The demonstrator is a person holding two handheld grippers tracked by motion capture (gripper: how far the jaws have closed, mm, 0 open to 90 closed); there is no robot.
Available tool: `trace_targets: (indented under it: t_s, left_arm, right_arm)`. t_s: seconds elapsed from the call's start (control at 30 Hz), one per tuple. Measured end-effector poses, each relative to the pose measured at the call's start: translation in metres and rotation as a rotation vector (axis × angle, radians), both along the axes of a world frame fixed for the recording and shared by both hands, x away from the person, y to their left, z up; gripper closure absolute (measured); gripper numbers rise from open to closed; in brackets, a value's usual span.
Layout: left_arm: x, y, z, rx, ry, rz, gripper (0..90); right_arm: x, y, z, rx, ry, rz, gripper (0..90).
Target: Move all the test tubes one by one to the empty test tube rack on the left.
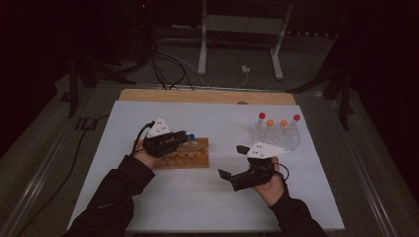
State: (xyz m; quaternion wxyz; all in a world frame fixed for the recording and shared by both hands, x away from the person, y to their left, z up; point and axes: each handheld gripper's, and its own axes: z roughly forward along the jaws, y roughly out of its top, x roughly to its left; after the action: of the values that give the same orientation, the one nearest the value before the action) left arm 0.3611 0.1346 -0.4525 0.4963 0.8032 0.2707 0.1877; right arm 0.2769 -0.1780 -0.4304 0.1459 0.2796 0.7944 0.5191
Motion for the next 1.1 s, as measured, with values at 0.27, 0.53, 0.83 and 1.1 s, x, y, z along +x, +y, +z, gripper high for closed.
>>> trace_targets:
  t_s: [0.27, 0.53, 0.83, 1.1]
  left_arm:
    - [0.000, 0.002, -0.003, 0.002, 0.004, -0.003, 77.3]
    - [0.002, 0.003, -0.001, 0.013, 0.028, -0.019, 76.6]
    - [-0.007, 0.009, 0.011, -0.018, 0.026, -0.058, 53.7]
    - [-0.030, 0.019, 0.026, -0.048, 0.052, -0.093, 15.1]
  right_arm:
    - [0.000, 0.000, 0.000, -0.003, 0.000, 0.001, 0.0]
    - [0.000, -0.001, 0.002, -0.001, -0.004, 0.002, 0.0]
    - [0.002, -0.008, 0.012, 0.017, -0.026, -0.012, 0.0]
    - [0.009, -0.032, 0.027, 0.035, -0.065, -0.084, 0.0]
